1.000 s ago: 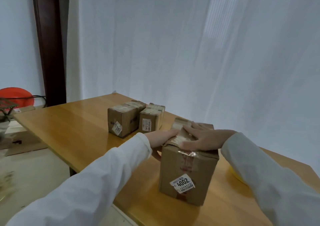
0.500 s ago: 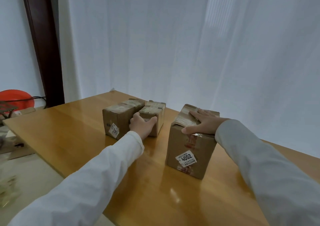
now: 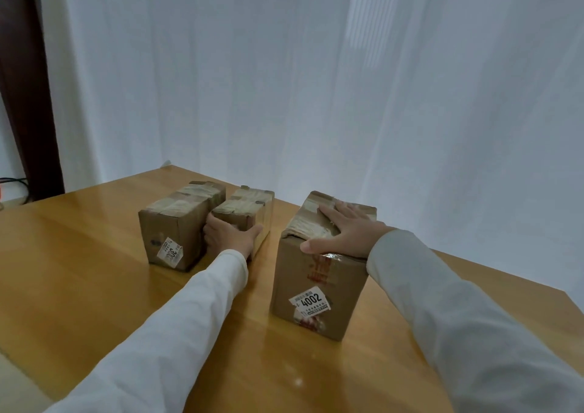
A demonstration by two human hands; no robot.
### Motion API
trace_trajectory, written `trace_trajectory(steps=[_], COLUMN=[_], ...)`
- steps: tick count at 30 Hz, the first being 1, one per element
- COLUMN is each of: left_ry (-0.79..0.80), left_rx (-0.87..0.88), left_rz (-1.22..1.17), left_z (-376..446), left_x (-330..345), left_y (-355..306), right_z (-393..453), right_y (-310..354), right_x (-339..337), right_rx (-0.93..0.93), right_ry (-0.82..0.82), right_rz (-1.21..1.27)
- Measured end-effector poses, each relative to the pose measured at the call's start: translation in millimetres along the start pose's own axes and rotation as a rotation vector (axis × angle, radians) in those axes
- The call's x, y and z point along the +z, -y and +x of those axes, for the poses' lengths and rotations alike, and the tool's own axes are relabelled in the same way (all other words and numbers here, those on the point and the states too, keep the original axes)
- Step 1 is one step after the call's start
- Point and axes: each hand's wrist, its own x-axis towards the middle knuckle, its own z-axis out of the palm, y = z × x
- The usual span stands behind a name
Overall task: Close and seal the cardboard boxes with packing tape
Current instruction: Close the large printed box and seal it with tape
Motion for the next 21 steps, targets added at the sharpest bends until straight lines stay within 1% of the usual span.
trace_trajectory(steps=[2, 5, 8, 11, 13, 14, 17, 18, 19, 20, 21], left_ry=[0.009, 0.086, 0.119, 0.092, 0.092, 0.125, 0.288, 0.33, 0.347, 0.32, 0.242], left_rx=[0.041, 0.146, 0.276, 0.354, 0.331, 0.284, 0.097, 0.071, 0.077, 0.111, 0.169], left_rz=[-0.054, -0.155, -0.098, 0.03, 0.101, 0.11, 0.129, 0.127, 0.107, 0.079, 0.048], left_z=[-1, -10, -24, -39, -46, -48, -47, -45, -42, -38, -37], left_x=[-2, -19, -47, -72, -82, -85, -92, -94, -96, -99, -103], left_y=[1, -15, -38, -31, -7, 8, 41, 44, 44, 41, 34], right_z=[1, -2, -6, -8, -8, -9, -11, -12, -12, -13, -12], right_y=[0, 1, 2, 4, 8, 12, 26, 29, 32, 33, 33], right_x=[0, -1, -1, -3, -3, -3, -1, 0, 1, 1, 1], right_rx=[0.005, 0.007, 0.008, 0.017, 0.016, 0.009, -0.02, -0.027, -0.03, -0.029, -0.027], right_ry=[-0.001, -0.006, -0.016, 0.003, 0.019, 0.025, 0.028, 0.026, 0.025, 0.025, 0.025], right_rz=[0.002, 0.02, 0.035, 0.033, 0.019, 0.006, -0.032, -0.038, -0.04, -0.039, -0.037])
